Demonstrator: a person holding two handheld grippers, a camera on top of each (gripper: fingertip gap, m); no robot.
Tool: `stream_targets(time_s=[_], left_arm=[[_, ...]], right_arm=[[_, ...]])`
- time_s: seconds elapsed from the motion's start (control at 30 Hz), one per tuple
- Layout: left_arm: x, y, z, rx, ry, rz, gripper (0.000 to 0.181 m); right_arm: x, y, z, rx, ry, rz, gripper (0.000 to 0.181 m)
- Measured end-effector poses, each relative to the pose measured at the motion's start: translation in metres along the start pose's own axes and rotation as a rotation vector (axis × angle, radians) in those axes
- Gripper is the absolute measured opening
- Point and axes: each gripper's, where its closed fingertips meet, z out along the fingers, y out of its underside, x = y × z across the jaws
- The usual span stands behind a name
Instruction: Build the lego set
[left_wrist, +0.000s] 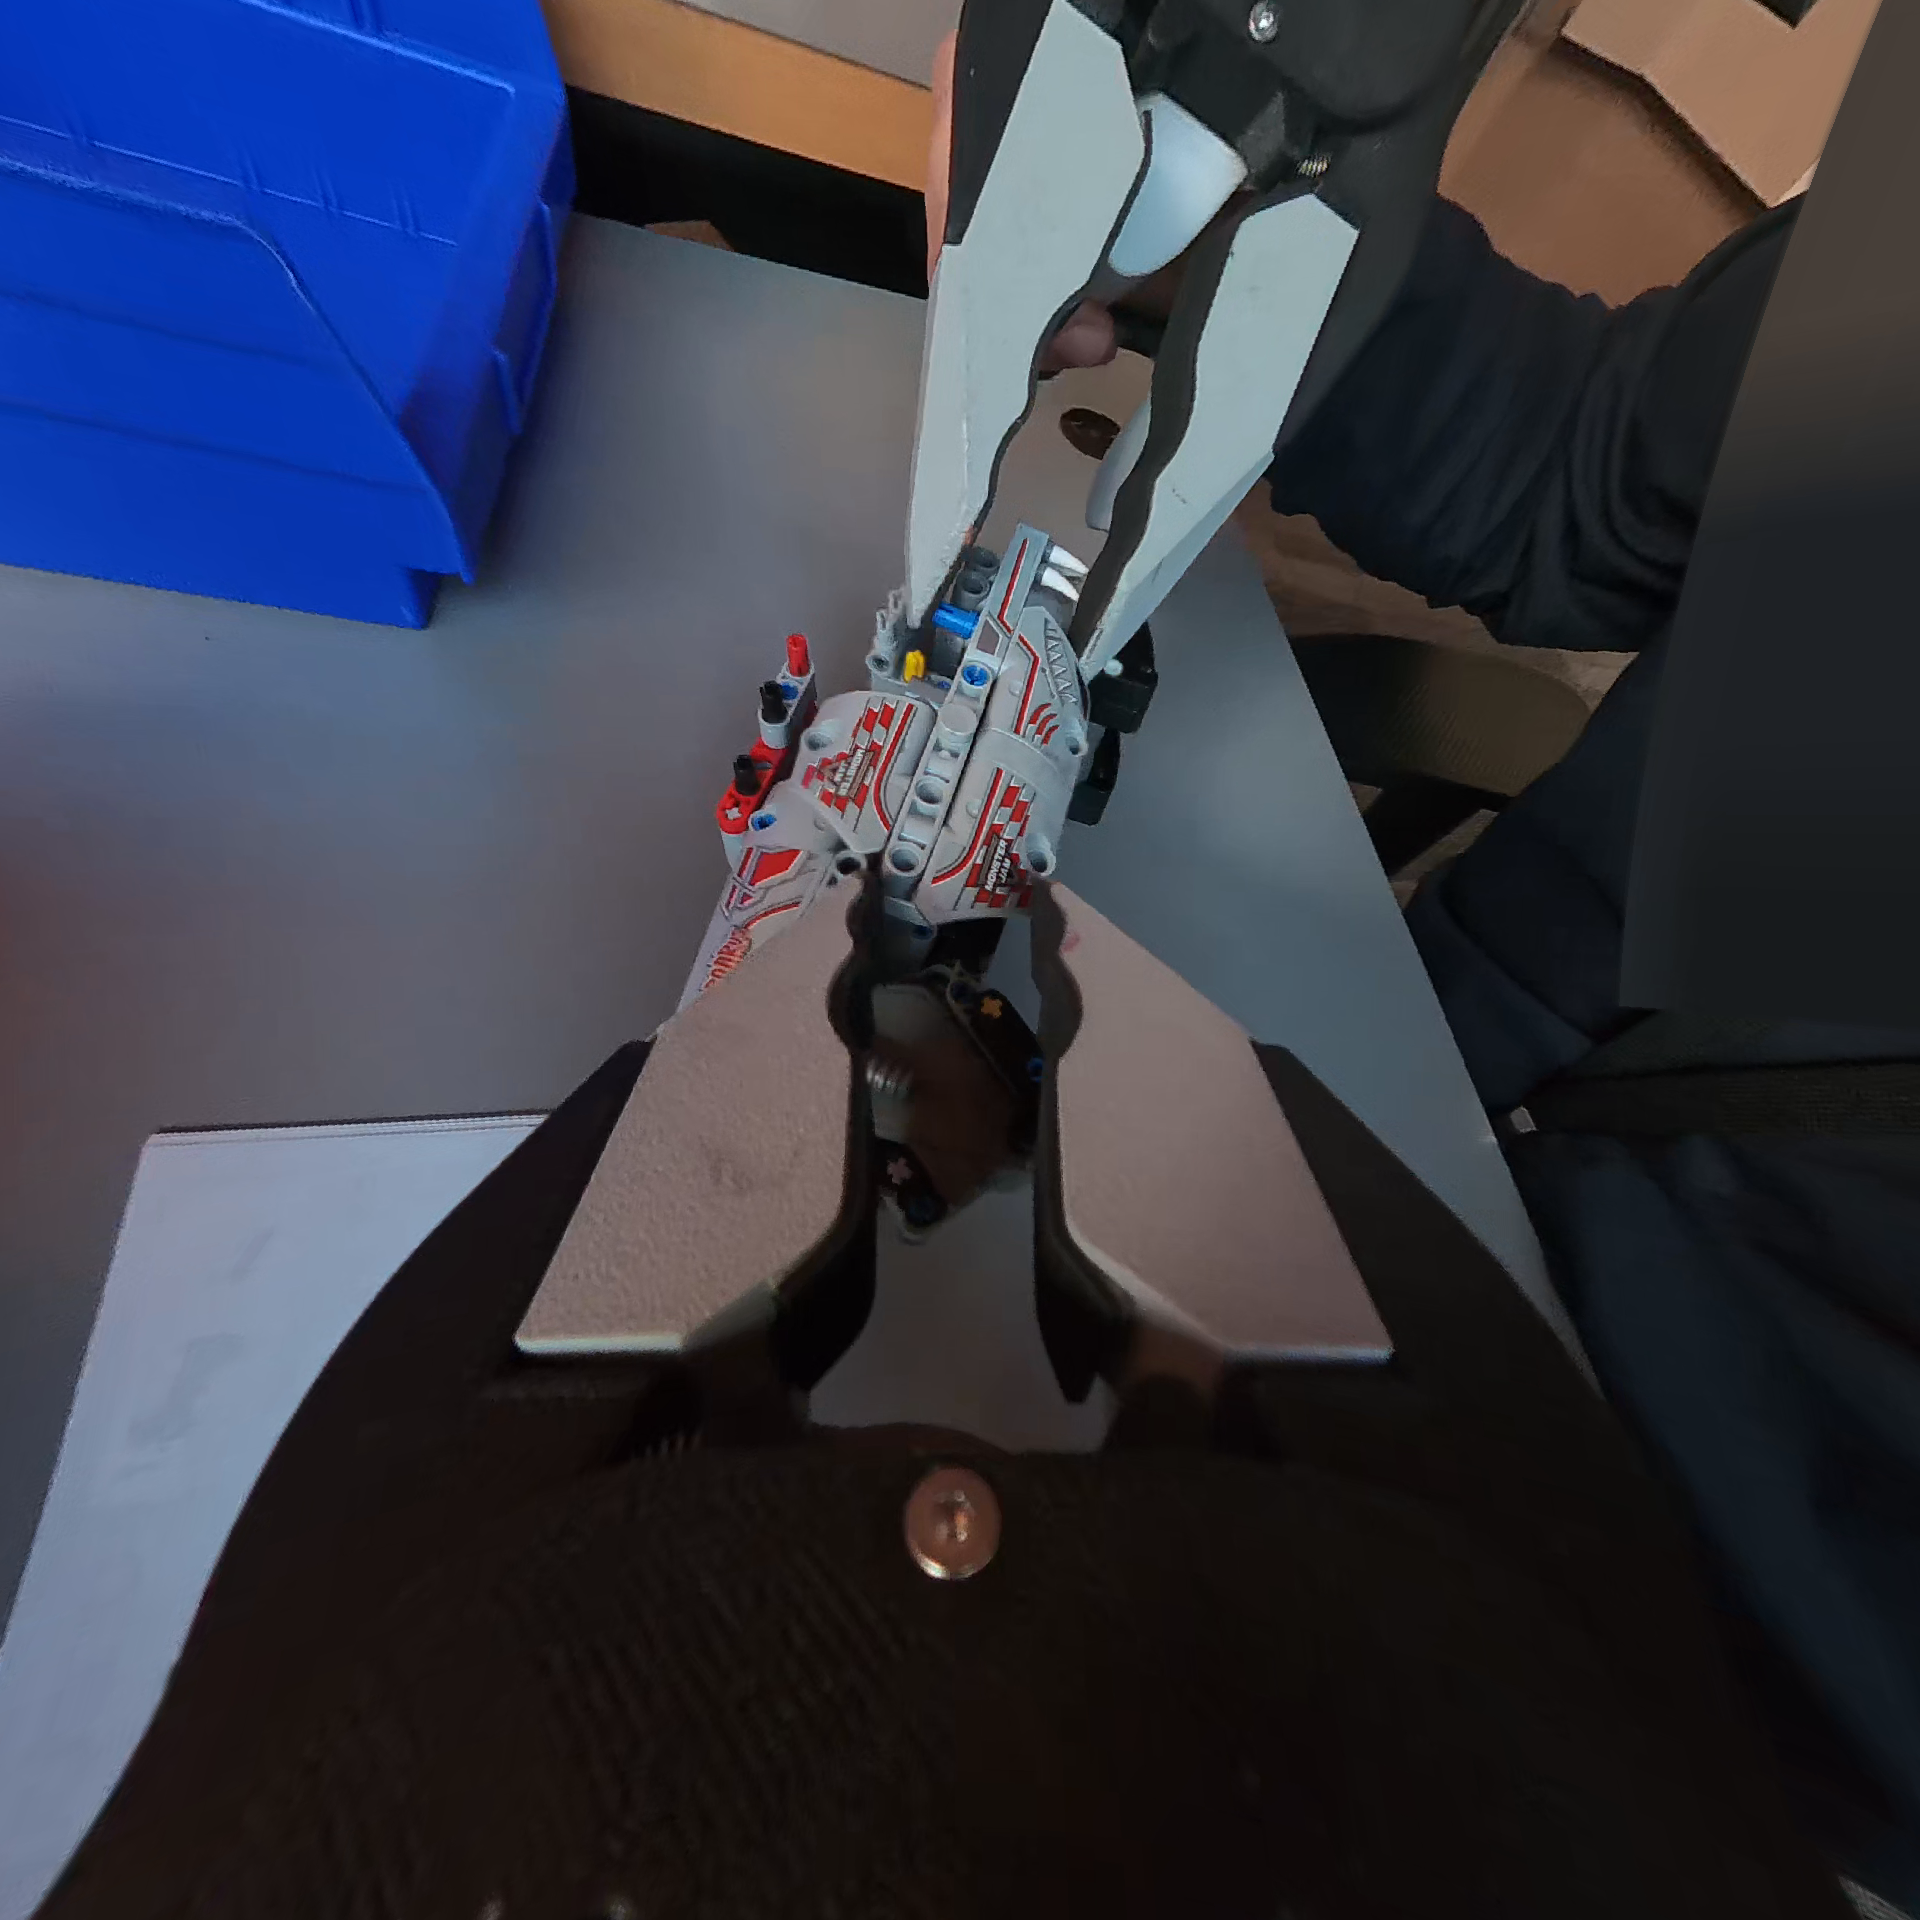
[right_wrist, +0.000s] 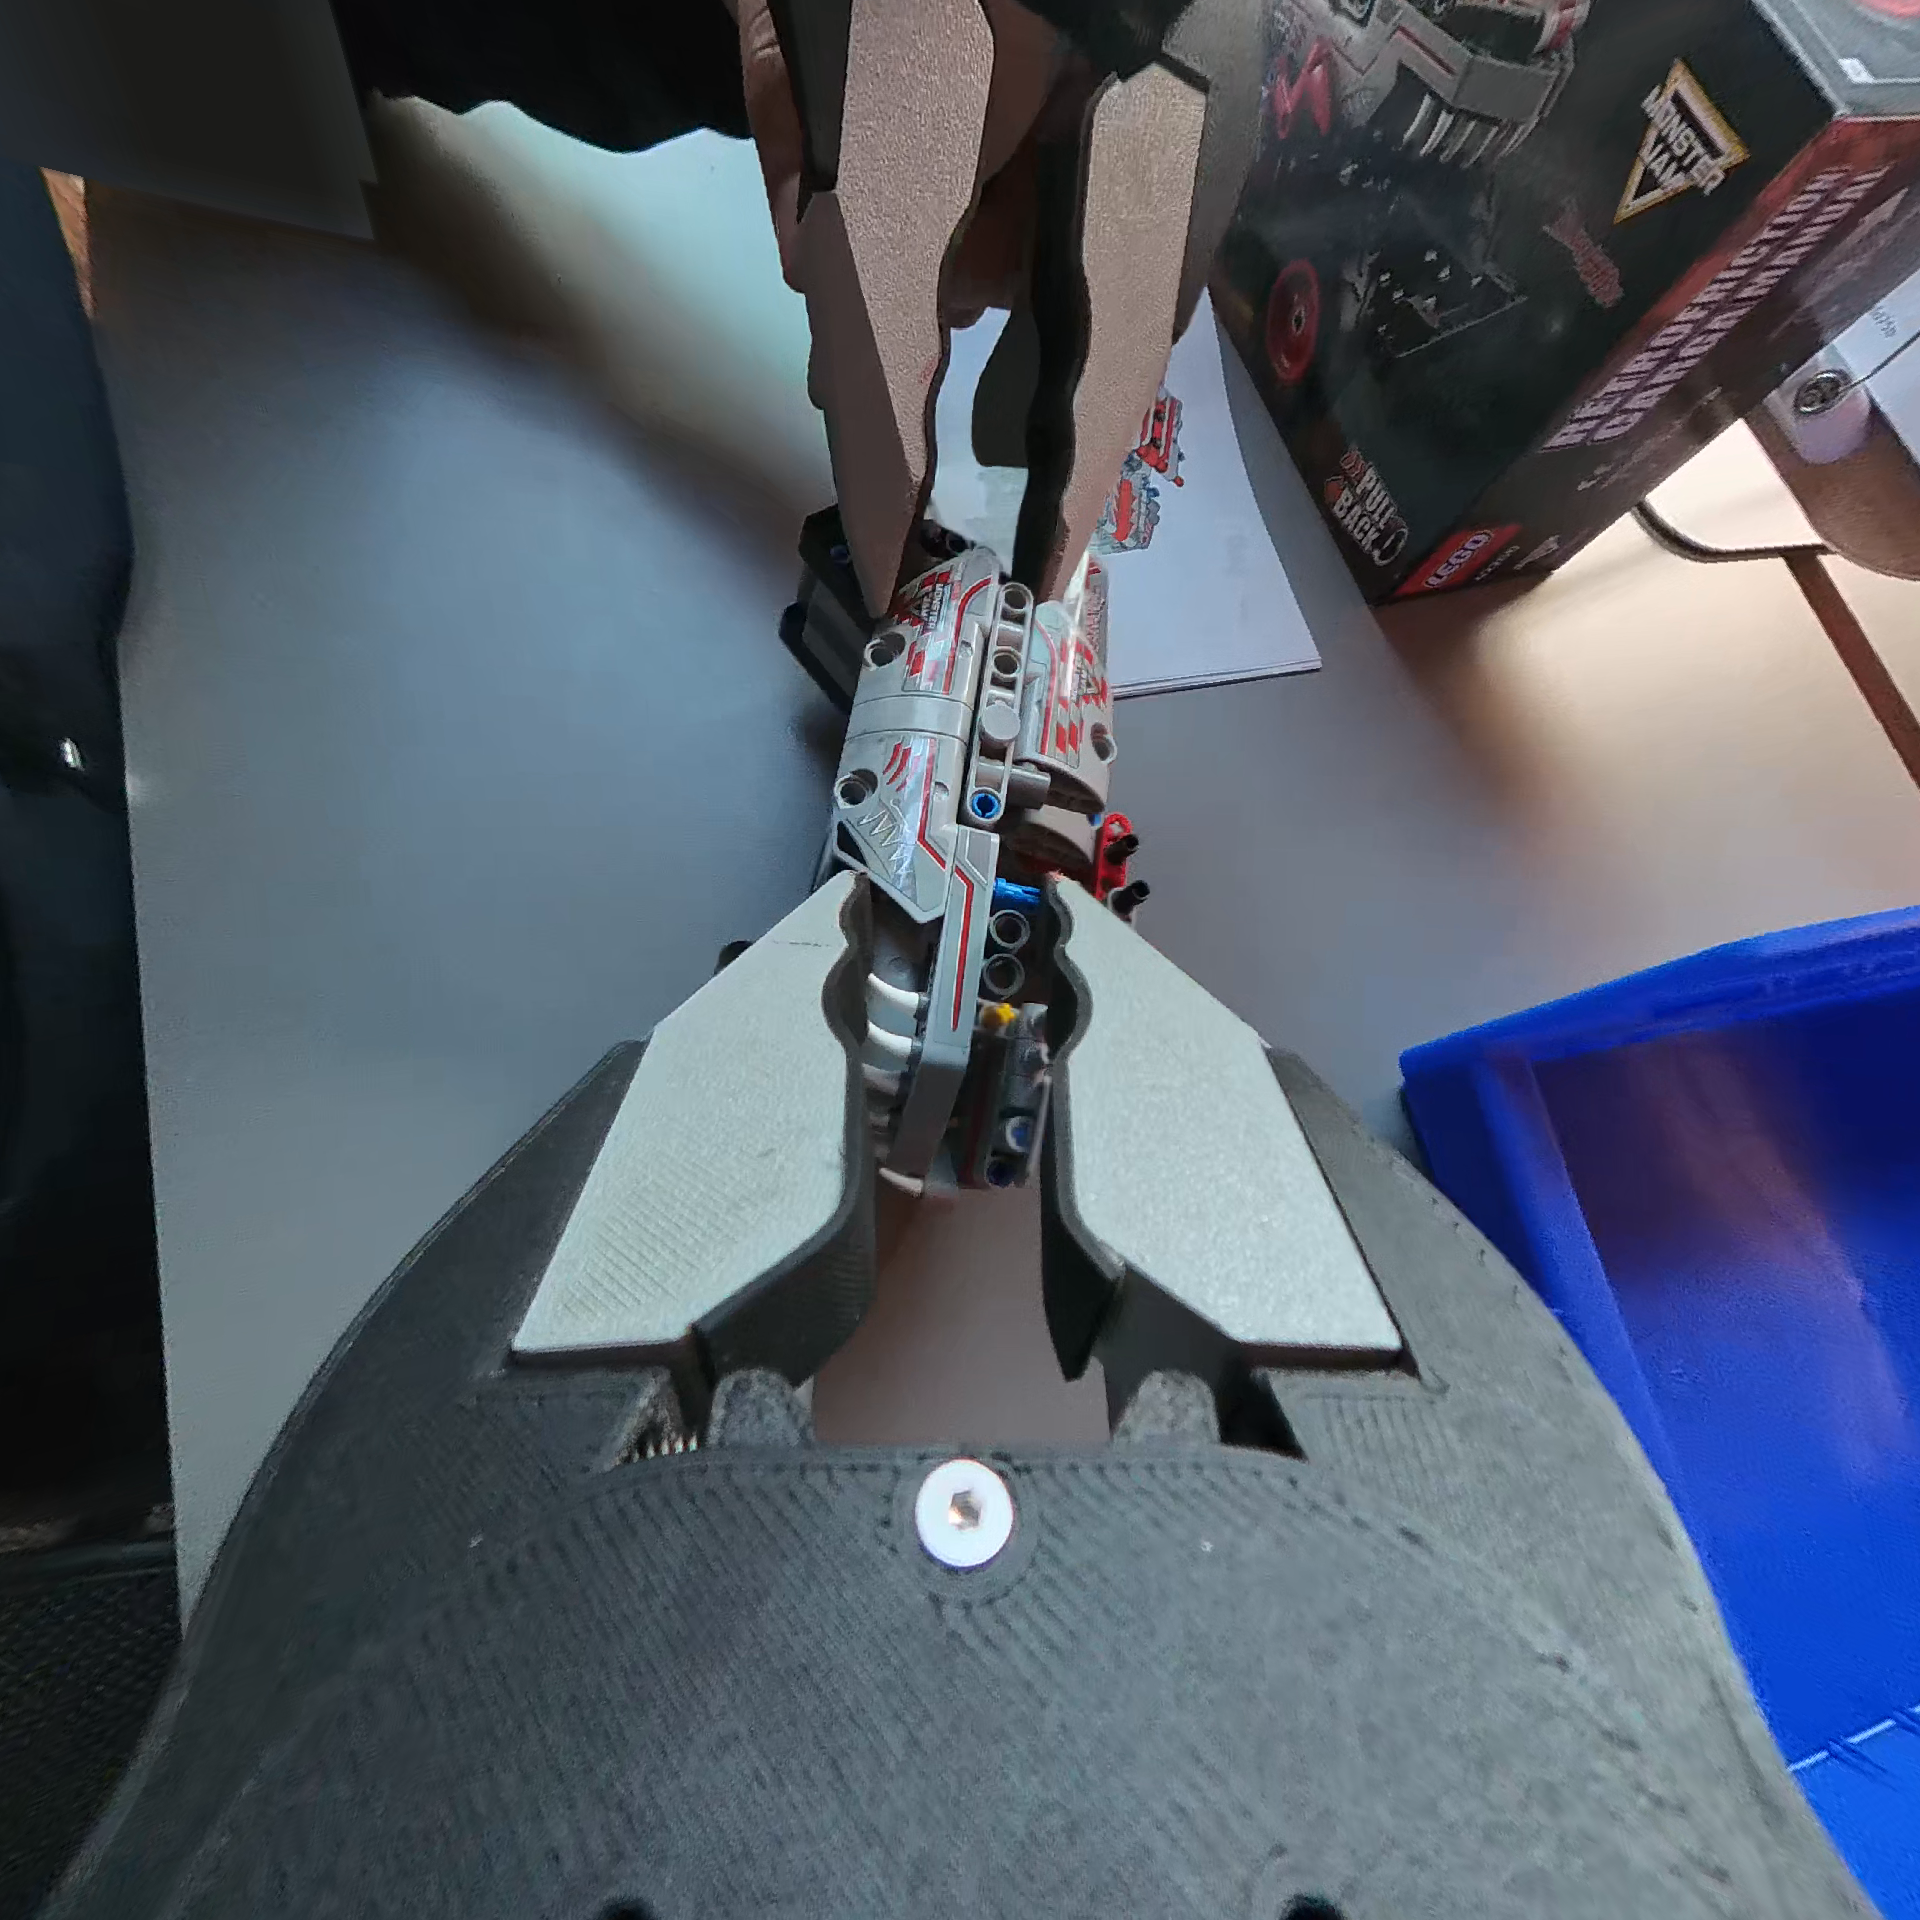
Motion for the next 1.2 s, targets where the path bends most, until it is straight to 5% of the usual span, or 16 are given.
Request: stream_targets(time_s=[1.2], left_arm=[[-0.0018, -0.0006, 0.0014, 0.011, 0.046, 0.02, 0.024]], right_arm=[[-0.0064, 0.0036, 0.0012, -0.028, -0.051, 0.077, 0.033]])
